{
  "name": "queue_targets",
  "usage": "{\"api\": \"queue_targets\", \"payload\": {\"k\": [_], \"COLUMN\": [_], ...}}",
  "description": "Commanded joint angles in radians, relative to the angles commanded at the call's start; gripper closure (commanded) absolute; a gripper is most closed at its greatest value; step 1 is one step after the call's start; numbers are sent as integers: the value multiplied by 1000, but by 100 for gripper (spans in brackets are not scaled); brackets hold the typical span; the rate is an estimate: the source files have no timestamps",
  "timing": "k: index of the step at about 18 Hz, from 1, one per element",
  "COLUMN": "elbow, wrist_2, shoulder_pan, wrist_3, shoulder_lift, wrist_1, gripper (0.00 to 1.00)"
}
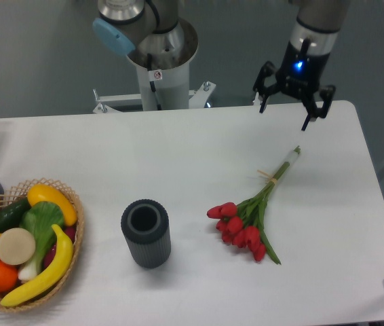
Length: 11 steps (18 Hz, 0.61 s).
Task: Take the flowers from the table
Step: 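Move the open gripper down toward the tied stems of the red tulips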
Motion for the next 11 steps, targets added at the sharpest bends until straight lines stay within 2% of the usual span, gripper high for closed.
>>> {"api": "queue_targets", "payload": {"k": [4,9,11], "elbow": [15,38,37], "wrist_2": [84,88,85], "shoulder_pan": [-52,-100,-109], "wrist_3": [8,-3,-2], "shoulder_lift": [-64,-170,-193], "wrist_1": [-2,11,27], "gripper": [0,0,0]}}
